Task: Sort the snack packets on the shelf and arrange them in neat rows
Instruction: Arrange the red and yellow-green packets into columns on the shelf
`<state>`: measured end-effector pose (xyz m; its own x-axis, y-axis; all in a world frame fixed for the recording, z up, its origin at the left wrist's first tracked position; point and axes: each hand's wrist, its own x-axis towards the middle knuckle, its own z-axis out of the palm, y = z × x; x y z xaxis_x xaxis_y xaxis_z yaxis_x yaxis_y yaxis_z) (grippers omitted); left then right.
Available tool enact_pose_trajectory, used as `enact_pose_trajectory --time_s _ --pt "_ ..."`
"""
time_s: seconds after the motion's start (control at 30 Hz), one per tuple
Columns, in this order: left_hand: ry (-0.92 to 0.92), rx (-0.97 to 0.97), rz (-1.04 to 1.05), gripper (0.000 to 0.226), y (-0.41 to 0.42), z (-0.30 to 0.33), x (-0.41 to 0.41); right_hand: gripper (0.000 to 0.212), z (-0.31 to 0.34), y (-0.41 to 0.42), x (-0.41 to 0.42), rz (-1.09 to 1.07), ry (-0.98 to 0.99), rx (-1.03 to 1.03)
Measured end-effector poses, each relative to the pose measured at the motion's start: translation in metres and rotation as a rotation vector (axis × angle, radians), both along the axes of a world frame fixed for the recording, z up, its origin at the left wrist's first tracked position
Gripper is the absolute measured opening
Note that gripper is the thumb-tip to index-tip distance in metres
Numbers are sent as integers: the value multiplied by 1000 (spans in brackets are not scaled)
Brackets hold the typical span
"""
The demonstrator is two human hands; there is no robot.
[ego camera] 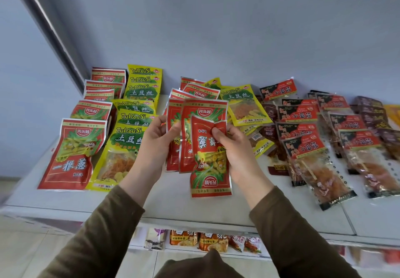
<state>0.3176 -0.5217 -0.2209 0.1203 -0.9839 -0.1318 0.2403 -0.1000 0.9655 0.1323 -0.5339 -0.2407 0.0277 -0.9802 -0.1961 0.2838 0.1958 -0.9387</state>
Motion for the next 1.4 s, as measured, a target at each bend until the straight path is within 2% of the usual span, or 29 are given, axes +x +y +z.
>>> enact_pose_trajectory --time_s 0.17,0.3,0.53,0.8,1.03,1.1,1.17,1.3,1.4 --pt "-65 -39 -49 40 1 2 1 28 1 0 2 -17 -34 5" --pt "-71 -49 -47 34 1 1 1 31 4 0 7 -3 -32 22" --pt "-87 -126 29 28 -1 5 7 26 10 -1 -8 -46 -144 -10" --pt "-99 -108 36 24 -4 5 12 32 19 -2 -24 -85 -111 -50" --pt "-190 -105 -63 23 -5 7 14 15 34 -12 -23 -38 143 -218" --pt "-210 -99 -115 22 -5 9 15 7 42 -19 -24 40 265 -266" --pt "-202 -83 -139 20 -6 10 14 7 48 -26 -26 93 427 -289" --pt "-49 16 -76 18 -5 9 14 8 49 -34 -30 73 612 -308" --pt "160 62 -34 20 -4 9 14 14 41 -35 -34 -70 552 -276"
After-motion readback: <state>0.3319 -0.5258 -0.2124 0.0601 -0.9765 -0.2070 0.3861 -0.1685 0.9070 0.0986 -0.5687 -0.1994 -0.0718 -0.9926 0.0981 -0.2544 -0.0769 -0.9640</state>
